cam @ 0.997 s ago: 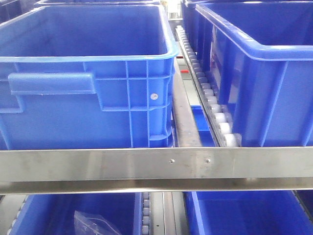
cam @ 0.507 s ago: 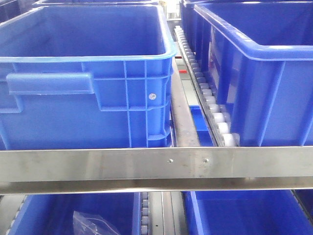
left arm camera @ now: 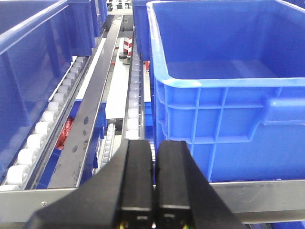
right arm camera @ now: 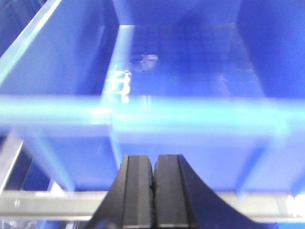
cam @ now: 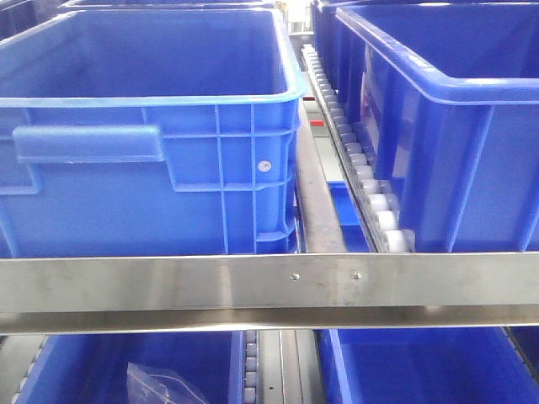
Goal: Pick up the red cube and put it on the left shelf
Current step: 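Raise the open right gripper up out of the blue bin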
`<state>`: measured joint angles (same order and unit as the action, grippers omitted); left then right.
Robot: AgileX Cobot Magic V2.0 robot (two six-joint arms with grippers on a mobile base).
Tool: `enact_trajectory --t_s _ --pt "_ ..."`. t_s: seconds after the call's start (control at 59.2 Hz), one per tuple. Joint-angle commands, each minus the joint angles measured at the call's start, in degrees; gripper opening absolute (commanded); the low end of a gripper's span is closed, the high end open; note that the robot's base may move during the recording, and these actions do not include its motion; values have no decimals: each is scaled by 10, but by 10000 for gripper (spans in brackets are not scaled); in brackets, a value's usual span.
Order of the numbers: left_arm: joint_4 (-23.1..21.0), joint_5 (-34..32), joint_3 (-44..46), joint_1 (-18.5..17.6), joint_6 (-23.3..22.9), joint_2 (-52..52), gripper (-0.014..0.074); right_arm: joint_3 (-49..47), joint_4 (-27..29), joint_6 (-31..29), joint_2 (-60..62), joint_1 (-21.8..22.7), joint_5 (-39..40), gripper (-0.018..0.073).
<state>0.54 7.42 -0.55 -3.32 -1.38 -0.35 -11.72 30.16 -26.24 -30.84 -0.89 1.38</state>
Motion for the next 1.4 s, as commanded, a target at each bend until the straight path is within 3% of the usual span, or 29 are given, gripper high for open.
enact_trajectory --t_s 0.0,0.338,0.49,1.386 --pt "-2 -50 -13 -4 0 -9 101 19 3 -5 50 4 50 46" --pt "-2 -50 -13 -4 0 -9 101 123 3 -5 232 4 50 46" --pt "-2 -50 -13 -4 0 -9 101 125 0 -5 284 4 23 46" --pt "-2 -50 -13 -4 0 -9 101 125 0 -5 327 5 23 46"
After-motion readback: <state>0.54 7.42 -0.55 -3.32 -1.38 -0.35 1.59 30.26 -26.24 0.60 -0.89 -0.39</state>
